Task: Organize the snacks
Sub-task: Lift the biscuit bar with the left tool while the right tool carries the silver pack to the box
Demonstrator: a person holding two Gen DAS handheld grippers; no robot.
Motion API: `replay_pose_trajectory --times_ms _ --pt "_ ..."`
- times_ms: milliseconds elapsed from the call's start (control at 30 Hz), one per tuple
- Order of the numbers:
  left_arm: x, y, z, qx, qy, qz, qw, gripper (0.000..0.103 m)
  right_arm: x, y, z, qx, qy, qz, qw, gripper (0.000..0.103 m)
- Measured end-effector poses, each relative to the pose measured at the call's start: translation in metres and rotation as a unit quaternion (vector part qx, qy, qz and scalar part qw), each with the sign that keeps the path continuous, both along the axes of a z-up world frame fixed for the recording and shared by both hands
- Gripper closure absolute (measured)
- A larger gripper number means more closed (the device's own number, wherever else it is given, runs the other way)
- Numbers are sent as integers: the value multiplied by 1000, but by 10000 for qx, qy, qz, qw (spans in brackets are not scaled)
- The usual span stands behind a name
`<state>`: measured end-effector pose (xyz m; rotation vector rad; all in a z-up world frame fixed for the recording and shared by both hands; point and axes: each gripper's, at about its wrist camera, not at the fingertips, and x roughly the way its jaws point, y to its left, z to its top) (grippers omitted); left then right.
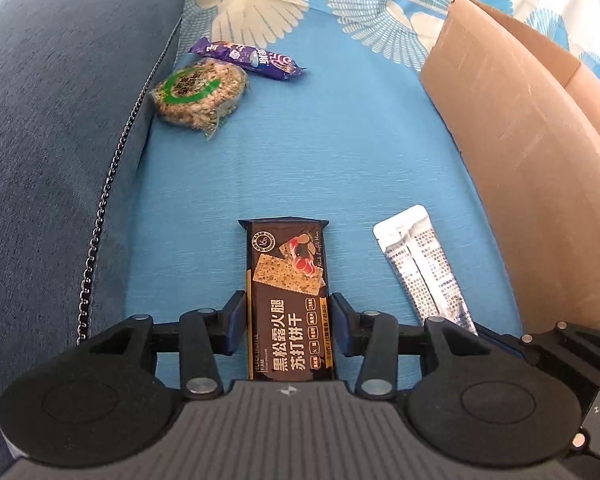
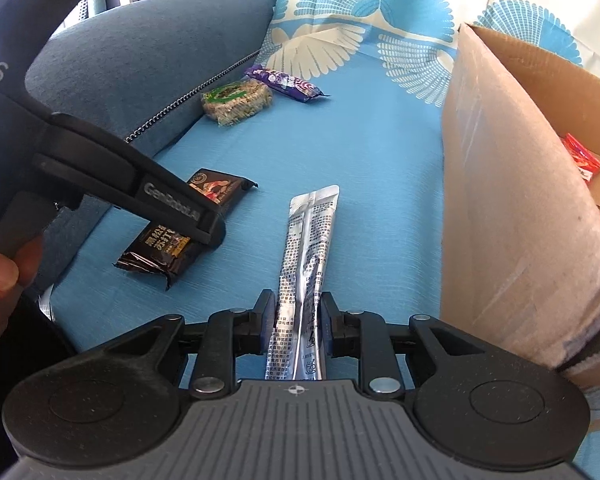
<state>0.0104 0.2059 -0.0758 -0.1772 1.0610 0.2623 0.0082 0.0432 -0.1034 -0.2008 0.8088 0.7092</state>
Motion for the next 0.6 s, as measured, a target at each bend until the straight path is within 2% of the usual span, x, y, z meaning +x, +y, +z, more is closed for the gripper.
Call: replay_pose_trajectory --times_ms 67,133,600 --pt "-1 -1 1 -2 4 -8 10000 55 -1 0 0 -9 -15 -7 10000 78" --pt "-1 -1 1 22 -9 0 10000 60 -3 0 -1 -25 -50 13 10000 78" --pt "-21 -2 12 -44 -532 105 9985 60 -16 -7 12 186 -491 -22 9986 80"
